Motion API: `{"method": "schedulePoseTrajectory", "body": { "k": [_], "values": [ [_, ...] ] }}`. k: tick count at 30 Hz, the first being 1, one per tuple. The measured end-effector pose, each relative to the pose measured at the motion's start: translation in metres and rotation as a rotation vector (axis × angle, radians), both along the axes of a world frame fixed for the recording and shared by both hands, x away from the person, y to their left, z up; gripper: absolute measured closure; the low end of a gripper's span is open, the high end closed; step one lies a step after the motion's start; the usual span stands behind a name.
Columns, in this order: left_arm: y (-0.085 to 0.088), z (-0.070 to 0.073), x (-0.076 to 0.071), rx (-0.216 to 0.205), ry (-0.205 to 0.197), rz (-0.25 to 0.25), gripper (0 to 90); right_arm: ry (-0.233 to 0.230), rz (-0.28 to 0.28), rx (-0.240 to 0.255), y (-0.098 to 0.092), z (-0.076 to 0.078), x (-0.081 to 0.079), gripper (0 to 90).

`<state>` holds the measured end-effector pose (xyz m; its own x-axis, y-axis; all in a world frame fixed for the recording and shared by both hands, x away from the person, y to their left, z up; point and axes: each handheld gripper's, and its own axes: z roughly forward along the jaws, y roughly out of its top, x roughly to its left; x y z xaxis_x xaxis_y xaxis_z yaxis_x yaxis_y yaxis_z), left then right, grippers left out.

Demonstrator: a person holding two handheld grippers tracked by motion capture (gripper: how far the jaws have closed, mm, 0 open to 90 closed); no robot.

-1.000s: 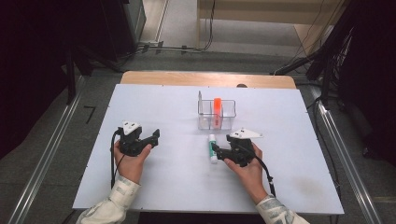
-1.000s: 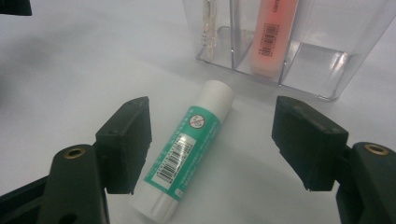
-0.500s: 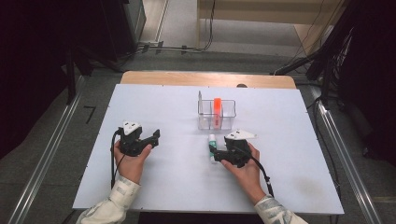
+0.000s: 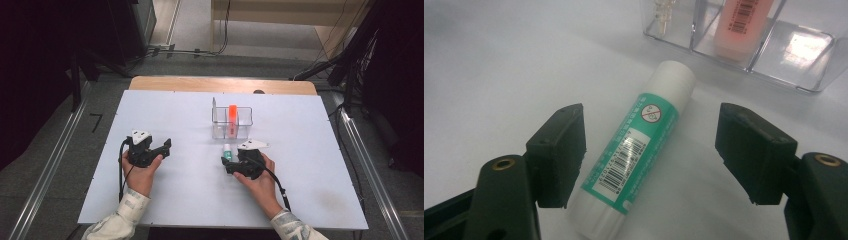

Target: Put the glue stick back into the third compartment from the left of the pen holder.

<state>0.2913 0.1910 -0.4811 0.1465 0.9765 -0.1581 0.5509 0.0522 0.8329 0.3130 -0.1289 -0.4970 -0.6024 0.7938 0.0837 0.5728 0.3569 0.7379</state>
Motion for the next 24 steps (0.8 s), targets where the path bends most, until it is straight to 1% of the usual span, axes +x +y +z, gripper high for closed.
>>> {"method": "schedulePoseTrajectory", "body": {
  "k": [14,20,21,24],
  "values": [
    [0.0,0.0,0.0,0.002,0.004,-0.003,28.8,0.044,0.011,-0.037,0.008,-0.006,0.002,27.7],
    [0.0,-0.001,0.001,0.002,0.006,-0.004,28.8,0.043,0.007,-0.052,0.011,-0.007,0.001,29.1],
    [0.0,-0.001,0.0,0.002,0.005,-0.004,28.8,0.039,0.009,-0.064,0.011,-0.007,0.001,29.5],
    [0.0,-0.001,0.0,0.002,0.005,-0.005,28.8,0.035,0.013,-0.077,0.013,-0.008,0.001,30.8]
  ]
}}
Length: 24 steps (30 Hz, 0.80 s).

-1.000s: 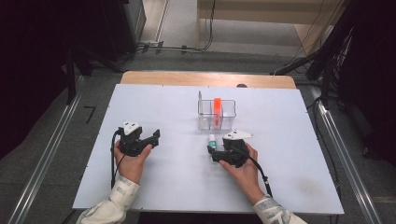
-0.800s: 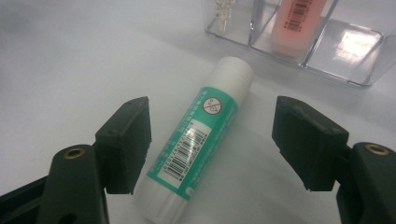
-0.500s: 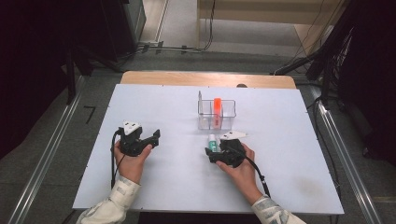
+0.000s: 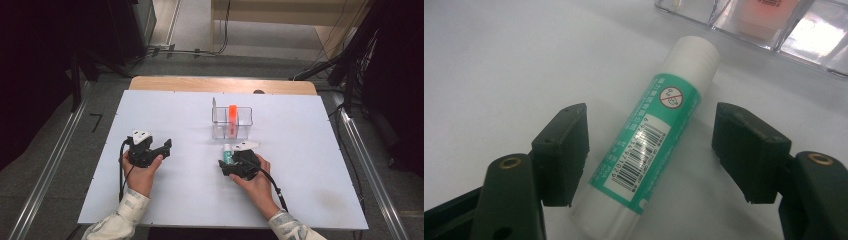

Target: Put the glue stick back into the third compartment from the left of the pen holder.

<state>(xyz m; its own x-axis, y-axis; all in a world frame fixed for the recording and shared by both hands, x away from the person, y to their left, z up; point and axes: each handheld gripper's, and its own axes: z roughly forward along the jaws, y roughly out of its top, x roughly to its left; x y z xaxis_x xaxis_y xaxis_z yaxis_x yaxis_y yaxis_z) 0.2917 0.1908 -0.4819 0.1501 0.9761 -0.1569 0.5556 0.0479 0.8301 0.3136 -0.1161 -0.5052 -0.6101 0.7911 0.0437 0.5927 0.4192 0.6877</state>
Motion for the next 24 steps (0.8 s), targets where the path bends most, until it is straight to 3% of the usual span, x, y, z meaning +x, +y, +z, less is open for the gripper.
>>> {"method": "schedulePoseTrajectory", "body": {
  "k": [6,11,17,24],
  "values": [
    [-0.0001,0.0,-0.0001,0.0,0.0,0.0,28.8,-0.026,-0.004,-0.044,0.0028,-0.0006,-0.002,35.8],
    [-0.0003,0.0,-0.0001,-0.001,-0.001,-0.001,28.8,-0.019,0.002,-0.053,0.0035,0.001,-0.0031,43.8],
    [-0.0003,0.0001,-0.0003,-0.001,-0.001,-0.003,28.8,-0.016,-0.013,-0.061,-0.0029,0.0025,0.0011,61.5],
    [-0.0016,-0.0001,-0.0005,-0.003,0.001,-0.002,28.8,-0.007,0.0,-0.064,-0.0043,0.0035,0.0035,63.5]
  ]
}}
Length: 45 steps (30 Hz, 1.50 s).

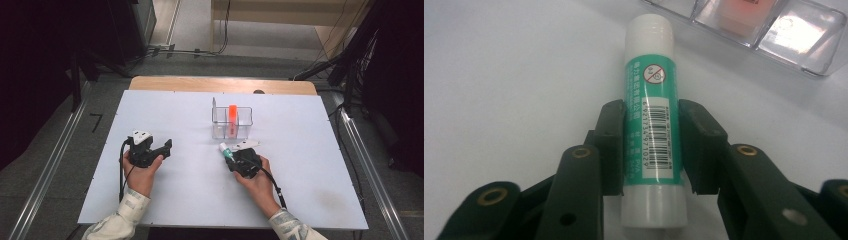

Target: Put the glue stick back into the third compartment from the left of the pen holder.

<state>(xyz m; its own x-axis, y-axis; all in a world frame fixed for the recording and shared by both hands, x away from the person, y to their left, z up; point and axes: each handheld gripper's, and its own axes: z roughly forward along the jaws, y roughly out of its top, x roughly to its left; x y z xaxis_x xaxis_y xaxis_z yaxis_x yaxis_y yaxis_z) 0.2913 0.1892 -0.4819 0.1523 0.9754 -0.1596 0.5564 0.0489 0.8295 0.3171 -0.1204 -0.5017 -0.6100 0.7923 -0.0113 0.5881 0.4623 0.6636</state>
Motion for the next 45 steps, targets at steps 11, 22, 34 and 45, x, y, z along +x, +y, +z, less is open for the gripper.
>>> {"method": "schedulePoseTrajectory", "body": {
  "k": [11,22,34,45],
  "values": [
    [0.0,-0.001,0.0,0.0,0.002,-0.009,28.8,-0.006,0.007,0.02,-0.002,0.001,0.001,64.1],
    [-0.001,-0.001,0.001,-0.004,0.005,-0.012,28.9,-0.03,0.013,0.078,-0.006,0.012,-0.003,64.0],
    [-0.007,-0.001,0.0,0.004,-0.002,-0.053,40.3,-0.038,0.032,0.101,-0.006,0.02,-0.006,64.0],
    [-0.01,0.003,-0.004,-0.046,-0.03,-0.134,90.0,-0.05,0.059,0.122,-0.001,0.027,-0.01,64.0]
  ]
}}
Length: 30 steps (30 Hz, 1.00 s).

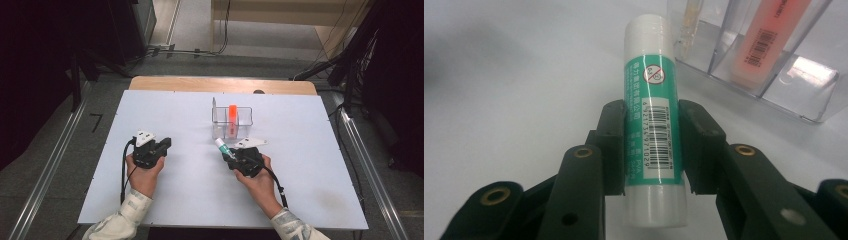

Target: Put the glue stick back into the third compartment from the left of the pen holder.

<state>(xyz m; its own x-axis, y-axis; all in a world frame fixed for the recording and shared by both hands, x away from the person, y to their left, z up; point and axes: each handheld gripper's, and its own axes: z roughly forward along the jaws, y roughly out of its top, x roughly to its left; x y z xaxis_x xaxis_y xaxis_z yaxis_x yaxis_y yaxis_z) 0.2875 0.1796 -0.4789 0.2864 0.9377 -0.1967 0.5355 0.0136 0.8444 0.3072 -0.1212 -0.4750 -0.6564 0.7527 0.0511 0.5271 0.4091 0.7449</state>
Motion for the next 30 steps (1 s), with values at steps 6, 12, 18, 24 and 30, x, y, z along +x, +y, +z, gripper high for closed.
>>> {"method": "schedulePoseTrajectory", "body": {
  "k": [6,12,18,24,30],
  "values": [
    [-0.007,0.0,0.0,0.004,0.005,-0.04,90.0,-0.007,0.012,0.008,0.003,0.003,-0.002,64.0],
    [-0.01,-0.001,0.0,0.004,0.01,-0.049,90.0,-0.013,0.023,0.017,0.004,0.005,-0.003,64.0],
    [-0.014,-0.002,0.0,0.002,0.014,-0.064,90.0,-0.023,0.033,0.024,0.006,0.007,-0.004,64.0],
    [-0.017,-0.002,0.001,0.001,0.018,-0.074,90.0,-0.024,0.042,0.032,0.01,0.009,-0.006,64.0],
    [-0.026,-0.003,0.002,-0.007,0.023,-0.099,90.0,-0.032,0.063,0.043,0.017,0.013,-0.008,64.0]
  ]
}}
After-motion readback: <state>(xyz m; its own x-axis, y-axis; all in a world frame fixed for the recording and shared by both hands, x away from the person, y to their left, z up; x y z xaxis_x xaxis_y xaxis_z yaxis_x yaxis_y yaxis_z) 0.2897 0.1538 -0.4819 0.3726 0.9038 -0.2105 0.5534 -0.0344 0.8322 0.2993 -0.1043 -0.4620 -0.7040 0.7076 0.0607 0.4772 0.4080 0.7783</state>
